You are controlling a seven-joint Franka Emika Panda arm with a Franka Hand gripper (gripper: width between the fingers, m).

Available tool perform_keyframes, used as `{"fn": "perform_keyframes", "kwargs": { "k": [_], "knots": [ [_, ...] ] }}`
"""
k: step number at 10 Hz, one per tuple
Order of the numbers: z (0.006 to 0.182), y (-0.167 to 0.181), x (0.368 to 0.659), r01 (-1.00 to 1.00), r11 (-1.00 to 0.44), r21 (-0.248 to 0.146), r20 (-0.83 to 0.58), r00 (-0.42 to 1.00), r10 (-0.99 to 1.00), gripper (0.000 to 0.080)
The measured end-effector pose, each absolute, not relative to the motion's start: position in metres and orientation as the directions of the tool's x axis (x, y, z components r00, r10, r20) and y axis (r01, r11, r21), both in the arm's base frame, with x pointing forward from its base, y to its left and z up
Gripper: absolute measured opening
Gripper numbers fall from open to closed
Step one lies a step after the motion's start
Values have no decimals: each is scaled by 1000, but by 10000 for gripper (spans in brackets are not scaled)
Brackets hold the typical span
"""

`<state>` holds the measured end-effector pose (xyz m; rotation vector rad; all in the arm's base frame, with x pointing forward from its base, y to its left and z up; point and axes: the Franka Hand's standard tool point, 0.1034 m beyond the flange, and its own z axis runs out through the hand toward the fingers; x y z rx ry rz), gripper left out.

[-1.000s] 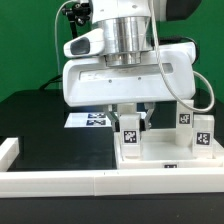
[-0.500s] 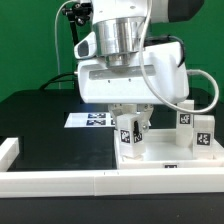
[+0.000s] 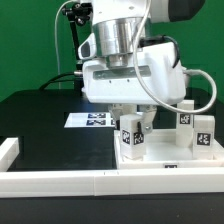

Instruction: Assemble square table

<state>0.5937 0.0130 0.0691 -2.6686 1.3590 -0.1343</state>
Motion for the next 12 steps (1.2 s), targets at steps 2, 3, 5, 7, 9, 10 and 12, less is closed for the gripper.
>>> {"fn": "perform_keyframes", "kwargs": {
  "k": [2,3,5,7,9,10,12],
  "knots": [
    [69,14,593,-688,-708,-155,30,714,-700,629],
    [69,16,592,-598,-789,-142,39,793,-608,644],
    [69,17,592,-418,-900,-122,61,902,-428,648],
    [69,16,593,-237,-966,-100,73,967,-245,649],
    [68,8,595,-27,-997,-72,90,995,-33,649],
    [68,9,596,47,-998,-50,99,994,42,649],
    [69,10,598,213,-977,-12,118,971,210,649]
  ]
}}
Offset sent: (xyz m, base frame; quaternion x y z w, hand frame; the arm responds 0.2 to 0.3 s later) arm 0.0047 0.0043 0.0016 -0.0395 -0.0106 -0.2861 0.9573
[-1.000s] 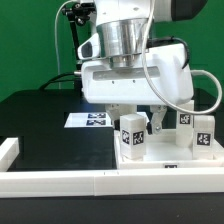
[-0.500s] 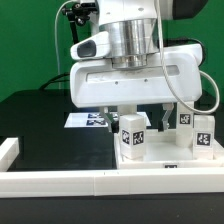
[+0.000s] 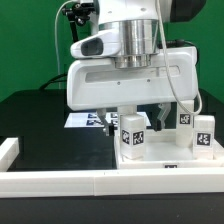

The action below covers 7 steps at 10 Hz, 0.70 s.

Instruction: Assemble square table

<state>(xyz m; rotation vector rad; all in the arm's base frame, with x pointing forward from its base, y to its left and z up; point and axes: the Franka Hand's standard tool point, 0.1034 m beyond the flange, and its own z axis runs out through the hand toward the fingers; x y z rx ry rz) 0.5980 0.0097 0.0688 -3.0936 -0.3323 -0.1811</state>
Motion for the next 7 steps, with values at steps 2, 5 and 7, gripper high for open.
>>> {"fn": "perform_keyframes", "kwargs": {
  "k": [2,5,7],
  "knots": [
    [69,11,599,302,-953,0,120,947,299,649],
    [69,8,599,417,-909,16,118,902,416,640],
    [69,8,599,413,-910,15,119,903,412,482]
  ]
}}
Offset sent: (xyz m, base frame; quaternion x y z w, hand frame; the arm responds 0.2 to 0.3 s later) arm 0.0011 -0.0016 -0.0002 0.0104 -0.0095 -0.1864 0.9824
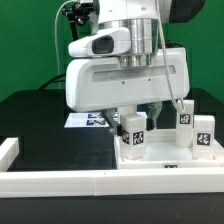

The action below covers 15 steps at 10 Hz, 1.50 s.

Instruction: Assemble square table

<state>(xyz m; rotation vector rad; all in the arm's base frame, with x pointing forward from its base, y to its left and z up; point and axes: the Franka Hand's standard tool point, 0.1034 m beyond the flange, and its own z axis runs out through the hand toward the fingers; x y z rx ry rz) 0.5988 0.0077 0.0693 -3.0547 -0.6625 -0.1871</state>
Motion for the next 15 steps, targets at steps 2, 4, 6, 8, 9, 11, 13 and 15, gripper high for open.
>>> {"fn": "perform_keyframes", "kwargs": {
  "k": [2,4,6,8,9,11,13,15],
  "knots": [
    [69,8,599,413,-911,15,119,903,412,287],
    [69,8,599,389,-921,11,120,914,387,287],
    [69,8,599,283,-959,-4,122,952,280,287],
    [69,7,599,107,-994,-25,121,987,103,288],
    [69,7,599,49,-998,-31,126,991,44,288],
    [68,7,598,-176,-982,-64,127,975,-183,289],
    [68,6,598,-385,-918,-91,112,912,-394,290],
    [68,8,598,-562,-819,-114,90,815,-572,290]
  ]
}}
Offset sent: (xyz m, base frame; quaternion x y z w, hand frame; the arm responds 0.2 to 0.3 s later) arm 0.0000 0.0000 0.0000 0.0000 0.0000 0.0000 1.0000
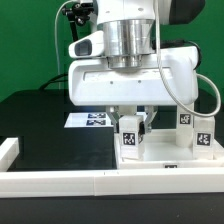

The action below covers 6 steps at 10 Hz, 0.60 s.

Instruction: Assemble square table

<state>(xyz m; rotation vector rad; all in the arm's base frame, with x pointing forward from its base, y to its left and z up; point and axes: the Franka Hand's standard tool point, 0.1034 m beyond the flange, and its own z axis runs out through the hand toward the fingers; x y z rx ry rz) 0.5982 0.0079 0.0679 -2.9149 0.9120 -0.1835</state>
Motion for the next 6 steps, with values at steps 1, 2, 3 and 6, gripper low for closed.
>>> {"fn": "perform_keyframes", "kwargs": {
  "k": [1,2,3,6],
  "knots": [
    [68,9,598,-635,-762,-126,75,760,-646,290],
    [68,10,598,-687,-714,-134,63,714,-698,290],
    [68,9,598,-736,-662,-143,50,663,-747,290],
    [67,9,598,-816,-556,-160,21,560,-828,308]
  ]
}}
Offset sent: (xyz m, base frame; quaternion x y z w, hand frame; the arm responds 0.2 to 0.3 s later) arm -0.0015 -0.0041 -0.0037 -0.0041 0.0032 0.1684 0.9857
